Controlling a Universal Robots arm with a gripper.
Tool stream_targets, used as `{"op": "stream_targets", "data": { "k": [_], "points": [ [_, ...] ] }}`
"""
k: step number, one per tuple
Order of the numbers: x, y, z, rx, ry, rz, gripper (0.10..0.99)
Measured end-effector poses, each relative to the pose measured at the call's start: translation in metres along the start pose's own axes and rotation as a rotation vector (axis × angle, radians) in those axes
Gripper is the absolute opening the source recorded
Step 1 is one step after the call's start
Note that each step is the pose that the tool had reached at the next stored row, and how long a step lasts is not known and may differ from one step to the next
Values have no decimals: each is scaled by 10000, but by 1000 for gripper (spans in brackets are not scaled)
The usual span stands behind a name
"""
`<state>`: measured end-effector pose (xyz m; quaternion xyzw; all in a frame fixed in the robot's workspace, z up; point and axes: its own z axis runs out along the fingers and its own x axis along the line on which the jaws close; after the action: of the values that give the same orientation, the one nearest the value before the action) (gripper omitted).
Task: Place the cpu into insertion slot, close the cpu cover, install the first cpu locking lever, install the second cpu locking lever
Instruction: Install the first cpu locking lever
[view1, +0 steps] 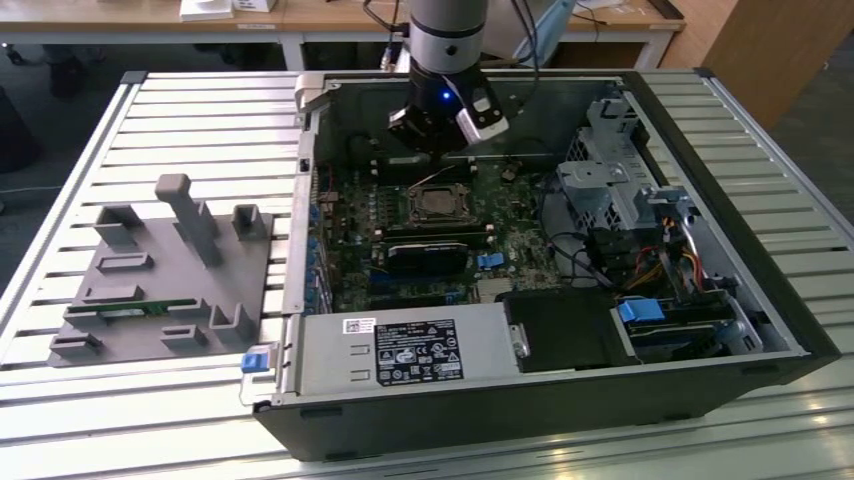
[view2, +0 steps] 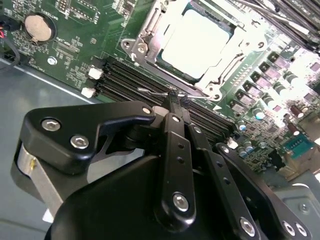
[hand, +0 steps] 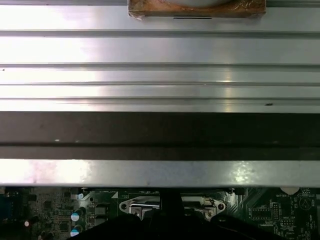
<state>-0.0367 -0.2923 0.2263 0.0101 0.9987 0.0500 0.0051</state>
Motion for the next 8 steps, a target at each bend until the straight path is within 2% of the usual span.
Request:
{"op": "stream_targets", "data": {
  "k": [8],
  "points": [
    [-58,13,31,1,0,0,106]
  ]
}}
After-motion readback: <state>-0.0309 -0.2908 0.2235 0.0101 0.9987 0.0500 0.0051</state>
